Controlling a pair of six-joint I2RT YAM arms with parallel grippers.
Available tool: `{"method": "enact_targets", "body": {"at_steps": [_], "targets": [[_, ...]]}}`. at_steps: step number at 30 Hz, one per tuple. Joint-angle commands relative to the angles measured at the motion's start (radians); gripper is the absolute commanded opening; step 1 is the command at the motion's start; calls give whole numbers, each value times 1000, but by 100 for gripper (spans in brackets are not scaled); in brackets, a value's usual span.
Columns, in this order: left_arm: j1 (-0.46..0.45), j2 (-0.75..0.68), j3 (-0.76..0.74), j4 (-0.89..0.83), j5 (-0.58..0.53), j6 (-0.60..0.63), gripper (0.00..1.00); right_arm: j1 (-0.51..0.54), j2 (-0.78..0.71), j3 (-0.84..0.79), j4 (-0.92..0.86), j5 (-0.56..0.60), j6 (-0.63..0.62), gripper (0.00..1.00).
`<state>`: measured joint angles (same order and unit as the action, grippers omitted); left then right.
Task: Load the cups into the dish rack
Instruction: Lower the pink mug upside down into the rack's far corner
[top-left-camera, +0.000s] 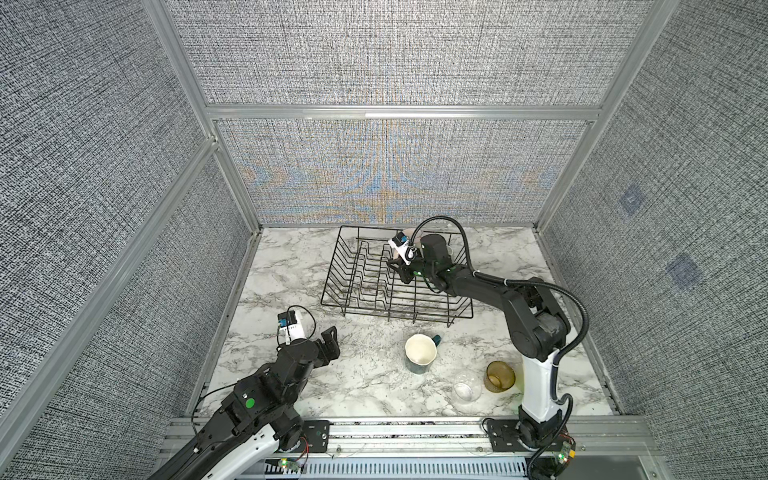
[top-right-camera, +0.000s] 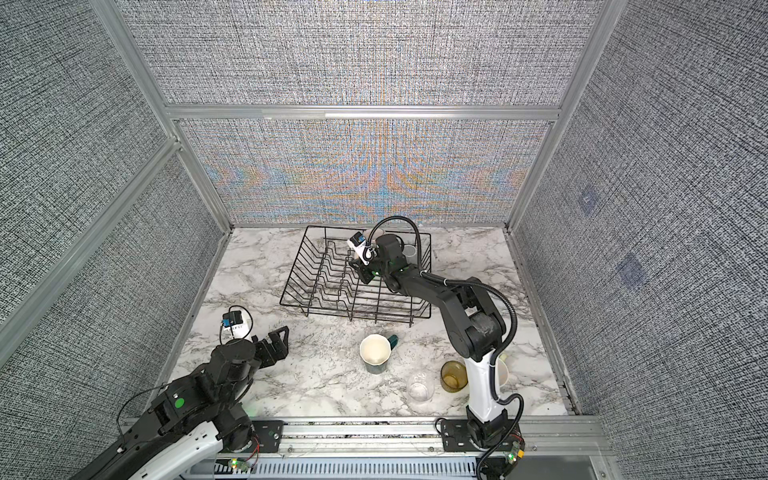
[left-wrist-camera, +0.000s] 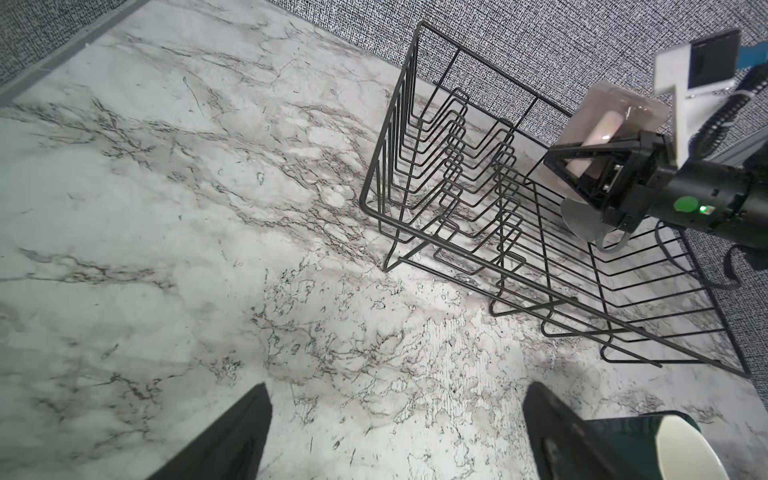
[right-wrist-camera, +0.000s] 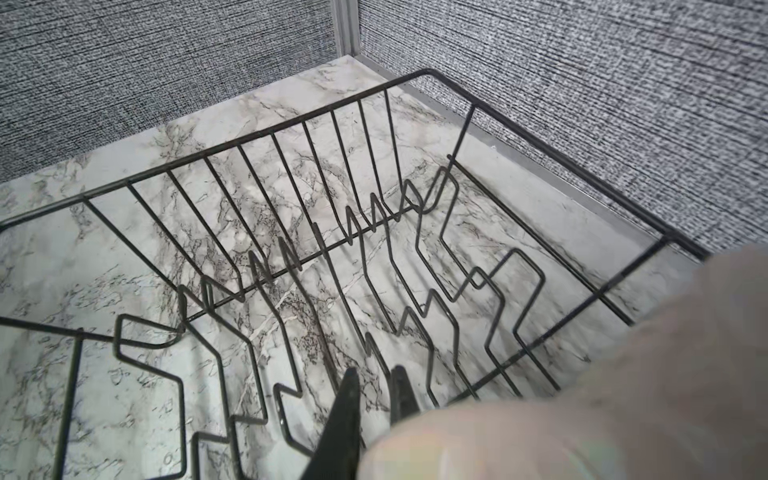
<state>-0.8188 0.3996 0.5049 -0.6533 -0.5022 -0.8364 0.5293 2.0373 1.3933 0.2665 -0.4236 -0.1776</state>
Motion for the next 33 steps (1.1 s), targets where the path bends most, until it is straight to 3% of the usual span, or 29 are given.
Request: {"method": "enact_targets", "body": {"at_steps": [1,9,18,24,33], "targets": [[4,-22,12,-29,-5,16,95,-25,22,33,65,-119,-92,0],[6,-56,34,-85,69,51,98,-84,96,107,-21,-220,-183,0],[6,-4,24,-31,102,52,98,-73,118,187,-191,-177,-243,0],[5,52,38,-14,147,54,99,-87,147,281,-397,-154,-451,0],[5,85,27,30,174,47,99,-100,214,357,-402,-218,-494,0]]}}
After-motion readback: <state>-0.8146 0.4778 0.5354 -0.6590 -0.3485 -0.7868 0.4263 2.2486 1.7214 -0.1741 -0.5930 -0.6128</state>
